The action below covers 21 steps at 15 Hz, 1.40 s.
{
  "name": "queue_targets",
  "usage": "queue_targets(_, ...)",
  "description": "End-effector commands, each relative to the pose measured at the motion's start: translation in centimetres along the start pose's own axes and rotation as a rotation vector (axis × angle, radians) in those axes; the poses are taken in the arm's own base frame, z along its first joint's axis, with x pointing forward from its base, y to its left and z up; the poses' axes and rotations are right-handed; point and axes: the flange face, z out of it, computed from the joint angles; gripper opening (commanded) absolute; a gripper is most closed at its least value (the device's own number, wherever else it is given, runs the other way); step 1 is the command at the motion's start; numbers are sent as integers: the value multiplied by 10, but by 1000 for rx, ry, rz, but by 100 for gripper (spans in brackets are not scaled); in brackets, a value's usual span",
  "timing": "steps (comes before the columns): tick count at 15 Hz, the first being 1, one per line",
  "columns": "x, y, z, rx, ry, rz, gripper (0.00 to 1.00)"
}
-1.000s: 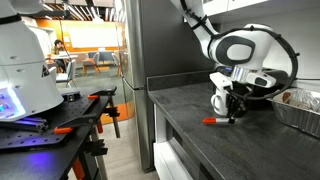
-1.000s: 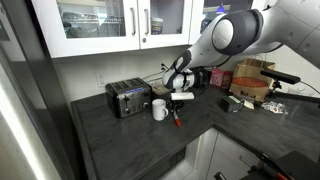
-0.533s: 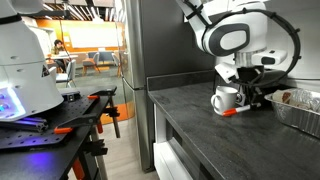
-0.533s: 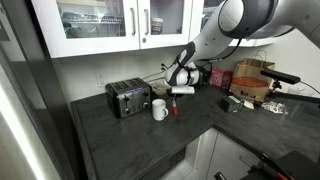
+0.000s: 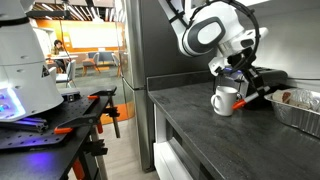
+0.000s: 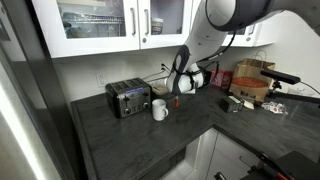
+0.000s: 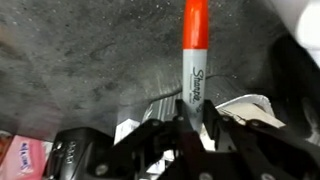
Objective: Put the marker inside the mug cup
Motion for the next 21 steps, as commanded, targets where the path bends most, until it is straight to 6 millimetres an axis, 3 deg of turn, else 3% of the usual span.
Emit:
queue_targets(1,-6,-6,-25,-61,26,29,6)
queue_targets(11,-14,-74,-62,-175,75,39,6)
queue_targets(21,-7,-109,-70,-109,110,-39,6)
